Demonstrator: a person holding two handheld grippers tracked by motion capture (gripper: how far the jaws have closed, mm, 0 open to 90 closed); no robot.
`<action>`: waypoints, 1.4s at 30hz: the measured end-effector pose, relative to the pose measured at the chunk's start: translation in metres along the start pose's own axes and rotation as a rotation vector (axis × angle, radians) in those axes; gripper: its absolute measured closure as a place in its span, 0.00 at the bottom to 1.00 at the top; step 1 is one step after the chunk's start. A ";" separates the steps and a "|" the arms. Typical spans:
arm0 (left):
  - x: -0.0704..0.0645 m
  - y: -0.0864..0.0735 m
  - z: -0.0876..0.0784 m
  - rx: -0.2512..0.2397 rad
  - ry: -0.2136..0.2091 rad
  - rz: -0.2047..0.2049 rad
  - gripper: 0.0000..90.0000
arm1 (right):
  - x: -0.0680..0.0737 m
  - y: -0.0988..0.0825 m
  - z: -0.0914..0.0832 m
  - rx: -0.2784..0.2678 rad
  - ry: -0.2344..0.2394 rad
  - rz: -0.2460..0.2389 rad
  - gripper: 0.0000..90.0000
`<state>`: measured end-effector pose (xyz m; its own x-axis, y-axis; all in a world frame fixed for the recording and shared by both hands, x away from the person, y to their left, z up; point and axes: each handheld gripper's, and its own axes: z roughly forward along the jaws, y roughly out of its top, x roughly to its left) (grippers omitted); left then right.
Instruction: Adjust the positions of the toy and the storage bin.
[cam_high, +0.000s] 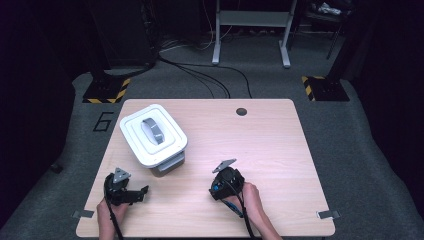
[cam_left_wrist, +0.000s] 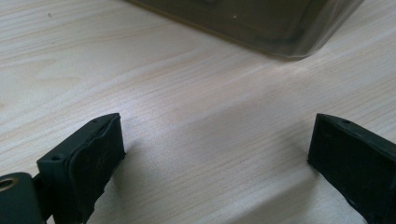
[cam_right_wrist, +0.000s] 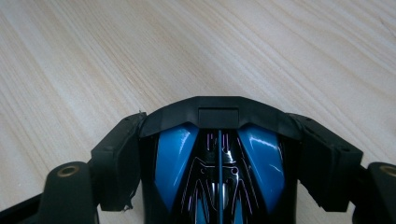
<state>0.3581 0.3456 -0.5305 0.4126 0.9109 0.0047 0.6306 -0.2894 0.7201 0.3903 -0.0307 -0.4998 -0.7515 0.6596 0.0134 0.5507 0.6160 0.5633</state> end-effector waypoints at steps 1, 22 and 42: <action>0.000 0.000 0.000 0.001 0.001 0.002 0.04 | 0.000 0.000 0.000 -0.002 0.004 0.005 0.26; -0.001 0.000 0.000 -0.008 0.006 0.002 0.04 | -0.006 -0.012 -0.062 -0.223 0.030 0.041 0.27; -0.001 -0.001 0.001 -0.016 0.007 0.000 0.04 | -0.019 -0.026 -0.112 -0.401 -0.017 0.057 0.27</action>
<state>0.3581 0.3449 -0.5316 0.4077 0.9131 0.0093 0.6201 -0.2843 0.7312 0.3496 -0.1072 -0.4221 -0.7158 0.6970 0.0422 0.4032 0.3633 0.8399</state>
